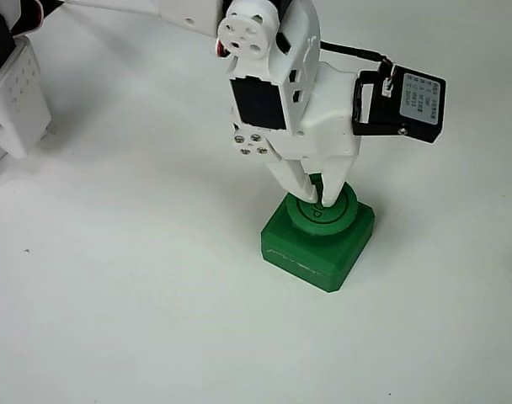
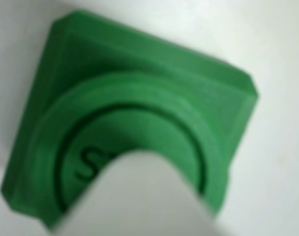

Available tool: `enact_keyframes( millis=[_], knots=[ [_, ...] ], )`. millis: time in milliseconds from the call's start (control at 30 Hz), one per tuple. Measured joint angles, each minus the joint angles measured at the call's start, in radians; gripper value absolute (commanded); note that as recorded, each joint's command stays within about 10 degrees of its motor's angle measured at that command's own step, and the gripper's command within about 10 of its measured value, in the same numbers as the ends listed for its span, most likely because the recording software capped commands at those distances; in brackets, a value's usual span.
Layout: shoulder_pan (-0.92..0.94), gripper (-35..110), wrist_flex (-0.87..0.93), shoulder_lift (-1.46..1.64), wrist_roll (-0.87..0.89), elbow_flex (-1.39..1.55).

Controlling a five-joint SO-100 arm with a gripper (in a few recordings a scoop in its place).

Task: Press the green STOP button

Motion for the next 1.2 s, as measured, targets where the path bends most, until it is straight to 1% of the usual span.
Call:
enact_keyframes(
  millis=[167, 433, 667, 1200],
  knots=[
    [0.0, 0, 0.017, 0.0, 0.0, -0.017],
    [-0.038, 0, 0.146, 0.014, -0.011, -0.117],
    [-0.043, 0, 0.192, 0.061, -0.043, -0.138],
    [-0.021, 0, 0.229, 0.166, -0.061, -0.137]
  ],
)
